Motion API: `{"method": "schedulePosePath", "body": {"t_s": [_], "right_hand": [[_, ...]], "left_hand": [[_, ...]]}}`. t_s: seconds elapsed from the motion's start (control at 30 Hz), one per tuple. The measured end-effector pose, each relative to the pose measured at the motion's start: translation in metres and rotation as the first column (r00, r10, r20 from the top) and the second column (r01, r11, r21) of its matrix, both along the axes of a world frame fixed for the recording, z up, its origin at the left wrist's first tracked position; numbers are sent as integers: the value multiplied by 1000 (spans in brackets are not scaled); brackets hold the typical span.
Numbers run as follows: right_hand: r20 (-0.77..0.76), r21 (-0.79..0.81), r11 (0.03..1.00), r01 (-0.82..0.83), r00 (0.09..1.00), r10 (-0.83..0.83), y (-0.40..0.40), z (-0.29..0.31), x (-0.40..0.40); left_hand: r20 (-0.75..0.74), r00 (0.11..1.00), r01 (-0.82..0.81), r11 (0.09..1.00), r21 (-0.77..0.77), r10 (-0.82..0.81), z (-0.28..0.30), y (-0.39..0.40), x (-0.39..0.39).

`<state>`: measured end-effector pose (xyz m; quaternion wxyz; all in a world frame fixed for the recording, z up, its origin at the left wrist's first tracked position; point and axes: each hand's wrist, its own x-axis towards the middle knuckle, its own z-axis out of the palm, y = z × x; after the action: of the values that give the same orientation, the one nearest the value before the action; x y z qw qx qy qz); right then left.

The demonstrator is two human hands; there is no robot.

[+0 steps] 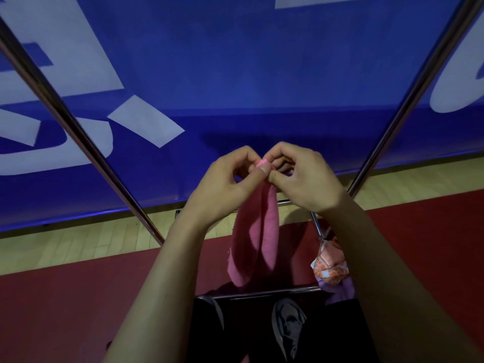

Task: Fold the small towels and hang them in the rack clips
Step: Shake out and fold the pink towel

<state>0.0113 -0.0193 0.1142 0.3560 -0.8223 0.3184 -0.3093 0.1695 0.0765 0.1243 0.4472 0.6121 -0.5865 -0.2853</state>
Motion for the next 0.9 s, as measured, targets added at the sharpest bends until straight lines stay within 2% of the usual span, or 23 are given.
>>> {"method": "schedulePosePath", "body": {"t_s": [0.33, 0.63, 0.77, 0.9], "right_hand": [[-4, -105, 994, 0, 1000, 0, 5, 0, 2], [-63, -103, 995, -8, 998, 2, 4, 1, 0], [-73, -105, 994, -1, 997, -7, 2, 2, -3], [-93, -95, 995, -26, 995, 17, 6, 0, 0]], "left_hand": [[-78, 997, -25, 1000, -5, 25, 0, 1, 11], [45, 999, -20, 999, 32, 19, -7, -1, 14], [21, 1000, 7, 998, 61, -8, -4, 2, 10], [47, 998, -53, 997, 58, 50, -7, -1, 8]]}}
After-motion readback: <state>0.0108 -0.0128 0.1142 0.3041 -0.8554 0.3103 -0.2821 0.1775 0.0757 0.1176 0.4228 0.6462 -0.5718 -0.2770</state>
